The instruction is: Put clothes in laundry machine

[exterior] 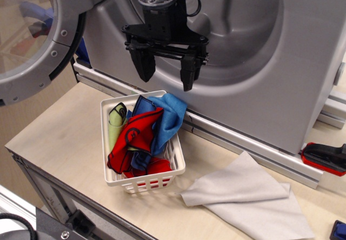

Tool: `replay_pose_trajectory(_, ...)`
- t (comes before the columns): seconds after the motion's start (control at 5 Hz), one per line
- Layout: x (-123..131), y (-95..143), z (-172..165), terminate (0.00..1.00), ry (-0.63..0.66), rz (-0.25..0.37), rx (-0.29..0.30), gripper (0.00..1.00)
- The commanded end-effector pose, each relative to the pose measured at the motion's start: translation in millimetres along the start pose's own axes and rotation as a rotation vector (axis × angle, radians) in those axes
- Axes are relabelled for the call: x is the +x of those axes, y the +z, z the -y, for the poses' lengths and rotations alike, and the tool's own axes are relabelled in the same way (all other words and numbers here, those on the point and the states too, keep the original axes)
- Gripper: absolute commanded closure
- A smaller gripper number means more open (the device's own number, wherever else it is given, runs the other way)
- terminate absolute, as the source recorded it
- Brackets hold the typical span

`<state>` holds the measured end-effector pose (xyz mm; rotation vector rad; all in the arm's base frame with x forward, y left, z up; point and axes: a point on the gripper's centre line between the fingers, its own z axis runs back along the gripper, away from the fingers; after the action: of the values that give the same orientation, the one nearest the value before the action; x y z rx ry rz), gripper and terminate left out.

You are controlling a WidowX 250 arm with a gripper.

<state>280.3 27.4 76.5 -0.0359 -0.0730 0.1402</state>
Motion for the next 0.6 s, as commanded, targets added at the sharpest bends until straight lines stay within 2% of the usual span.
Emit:
replay_pose_trajectory(0.0, 0, 0, 0, 0.0, 0.0, 0.0, 0.0, 0.0)
replay_pose_trajectory(0.2, 0, -7, -26, 0.0, -0.141, 0.103, 0.048, 0.0)
replay_pose_trajectory(0.4, 11, -19, -57, 0.0, -0.259, 0.104, 0.024, 0.0)
